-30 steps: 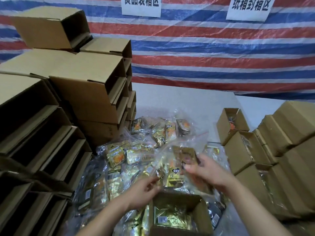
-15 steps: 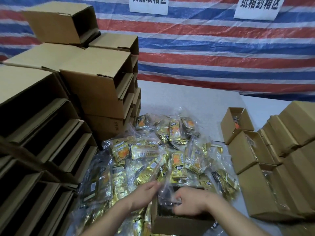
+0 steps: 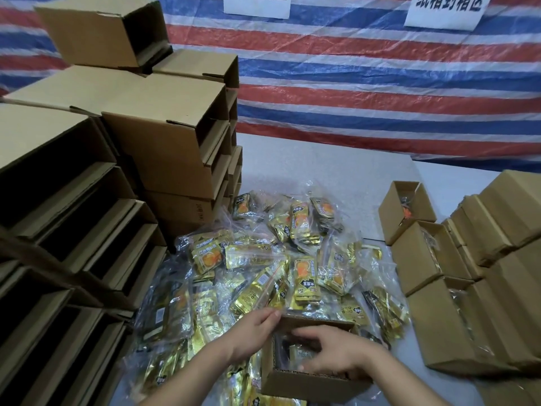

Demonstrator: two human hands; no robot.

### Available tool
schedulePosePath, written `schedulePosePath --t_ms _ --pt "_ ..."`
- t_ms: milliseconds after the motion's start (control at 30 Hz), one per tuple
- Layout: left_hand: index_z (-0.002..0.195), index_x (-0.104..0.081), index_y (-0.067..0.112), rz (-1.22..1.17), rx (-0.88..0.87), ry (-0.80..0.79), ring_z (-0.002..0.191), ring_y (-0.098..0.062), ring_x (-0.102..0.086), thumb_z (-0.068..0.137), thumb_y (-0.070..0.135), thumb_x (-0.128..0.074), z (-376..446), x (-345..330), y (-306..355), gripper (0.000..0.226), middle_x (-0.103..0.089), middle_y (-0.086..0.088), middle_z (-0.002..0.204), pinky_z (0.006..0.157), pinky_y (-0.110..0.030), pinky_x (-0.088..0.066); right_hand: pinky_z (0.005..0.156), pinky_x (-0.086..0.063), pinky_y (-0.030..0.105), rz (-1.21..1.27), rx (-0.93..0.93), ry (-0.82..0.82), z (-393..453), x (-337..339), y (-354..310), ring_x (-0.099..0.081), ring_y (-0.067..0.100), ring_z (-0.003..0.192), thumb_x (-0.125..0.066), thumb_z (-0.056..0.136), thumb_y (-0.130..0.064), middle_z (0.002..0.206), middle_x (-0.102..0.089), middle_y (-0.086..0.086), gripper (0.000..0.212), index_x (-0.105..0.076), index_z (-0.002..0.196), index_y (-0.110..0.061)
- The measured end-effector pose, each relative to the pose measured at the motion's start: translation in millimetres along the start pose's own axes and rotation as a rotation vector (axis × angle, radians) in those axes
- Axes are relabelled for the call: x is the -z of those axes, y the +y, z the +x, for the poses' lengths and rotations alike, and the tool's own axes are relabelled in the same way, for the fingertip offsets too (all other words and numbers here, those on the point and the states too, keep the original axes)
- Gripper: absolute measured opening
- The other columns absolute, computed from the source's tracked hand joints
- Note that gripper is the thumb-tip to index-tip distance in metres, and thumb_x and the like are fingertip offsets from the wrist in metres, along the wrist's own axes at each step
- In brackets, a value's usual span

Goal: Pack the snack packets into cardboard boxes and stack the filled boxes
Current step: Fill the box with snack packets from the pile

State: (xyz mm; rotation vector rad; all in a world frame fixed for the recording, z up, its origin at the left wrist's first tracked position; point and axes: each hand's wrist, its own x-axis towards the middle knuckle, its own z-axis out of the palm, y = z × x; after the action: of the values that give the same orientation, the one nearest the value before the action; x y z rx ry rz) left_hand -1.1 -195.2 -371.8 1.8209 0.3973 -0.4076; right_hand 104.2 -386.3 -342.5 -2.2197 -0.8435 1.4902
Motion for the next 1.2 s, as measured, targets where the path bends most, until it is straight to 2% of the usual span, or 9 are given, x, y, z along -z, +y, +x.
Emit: schedulePosePath --t_ms 167,300,433,567,633,733,933,1100,1200 --pt "0.117 -0.065 0.025 0.006 -0.018 0.014 0.094 0.012 -0.054 0.105 0.043 -0.039 1.4 -3.7 0.3 0.034 -0.06 0.022 0.1 0.081 -0.007 -0.038 0.078 -0.049 0.019 -0.001 0.019 0.015 -9.5 3.6 -20.4 -0.063 0.008 0.09 -0.058 0.097 -0.037 0.103 -0.071 -0.004 0.023 -0.071 0.113 -0.026" --pt "0.119 -0.065 0.024 0.037 -0.024 0.031 0.098 0.004 -0.056 0.106 0.041 -0.04 3.2 -3.2 -2.0 0.033 -0.062 0.018 0.104 0.087 -0.014 -0.041 0.087 -0.04 0.03 -0.231 -0.139 -0.146 24.6 -27.5 -32.4 -0.058 0.024 0.111 -0.037 0.097 -0.036 0.13 -0.061 0.016 0.045 -0.064 0.121 -0.009" --pt "0.11 -0.064 0.031 0.053 -0.031 0.007 0.094 0.008 -0.055 0.106 0.039 -0.04 2.1 -2.1 -1.5 0.026 -0.063 0.016 0.102 0.089 -0.02 -0.043 0.105 -0.037 0.032 -0.068 -0.202 -0.168 38.1 -42.1 -30.7 -0.051 0.022 0.127 -0.032 0.099 -0.033 0.142 -0.053 0.013 0.049 -0.055 0.136 -0.011" --pt "0.124 -0.065 0.019 0.051 -0.039 0.01 0.112 -0.004 -0.058 0.107 0.039 -0.039 0.7 -0.7 1.5 0.038 -0.066 0.008 0.119 0.105 -0.027 -0.042 0.079 -0.042 0.031 0.134 -0.124 -0.034 20.7 -27.3 -20.1 -0.059 0.015 0.089 -0.042 0.096 -0.043 0.106 -0.066 0.004 0.031 -0.065 0.101 -0.023" --pt "0.125 -0.065 0.019 0.047 -0.032 0.005 0.112 -0.006 -0.059 0.107 0.039 -0.038 1.3 -1.0 2.4 0.038 -0.067 0.007 0.118 0.104 -0.027 -0.043 0.071 -0.048 0.033 0.279 -0.147 0.03 11.2 -11.9 -9.7 -0.062 0.017 0.082 -0.043 0.099 -0.042 0.104 -0.067 0.004 0.031 -0.064 0.104 -0.019" --pt "0.115 -0.067 0.026 0.037 -0.021 0.007 0.099 0.003 -0.059 0.107 0.04 -0.038 2.9 -2.7 0.8 0.033 -0.067 0.013 0.103 0.09 -0.017 -0.044 0.06 -0.048 0.025 0.134 -0.17 0.053 4.4 4.6 0.0 -0.06 0.015 0.077 -0.04 0.101 -0.031 0.1 -0.064 0.004 0.033 -0.062 0.118 -0.013" --pt "0.105 -0.067 0.028 0.068 -0.031 -0.004 0.083 0.013 -0.056 0.107 0.036 -0.04 7.0 -7.4 -0.3 0.029 -0.063 0.015 0.095 0.072 -0.007 -0.038 0.073 -0.042 0.027 -0.139 -0.255 -0.034 15.4 -12.0 -5.5 -0.057 0.018 0.088 -0.039 0.097 -0.028 0.1 -0.06 0.004 0.033 -0.064 0.112 -0.011" --pt "0.114 -0.065 0.029 0.05 -0.015 0.03 0.093 0.012 -0.056 0.107 0.037 -0.039 8.4 -2.7 -1.9 0.028 -0.063 0.018 0.102 0.081 -0.006 -0.039 0.069 -0.045 0.028 -0.093 -0.187 0.021 5.8 -5.2 -7.4 -0.059 0.02 0.084 -0.038 0.094 -0.028 0.095 -0.065 0.002 0.031 -0.065 0.098 -0.014" --pt "0.126 -0.064 0.02 0.056 -0.013 0.022 0.11 -0.002 -0.058 0.107 0.038 -0.038 9.8 0.6 -3.9 0.037 -0.065 0.008 0.117 0.098 -0.018 -0.042 0.092 -0.049 0.034 -0.058 -0.131 0.044 2.1 -7.3 -10.1 -0.062 0.026 0.11 -0.038 0.095 -0.029 0.121 -0.067 0.01 0.041 -0.065 0.119 -0.01"
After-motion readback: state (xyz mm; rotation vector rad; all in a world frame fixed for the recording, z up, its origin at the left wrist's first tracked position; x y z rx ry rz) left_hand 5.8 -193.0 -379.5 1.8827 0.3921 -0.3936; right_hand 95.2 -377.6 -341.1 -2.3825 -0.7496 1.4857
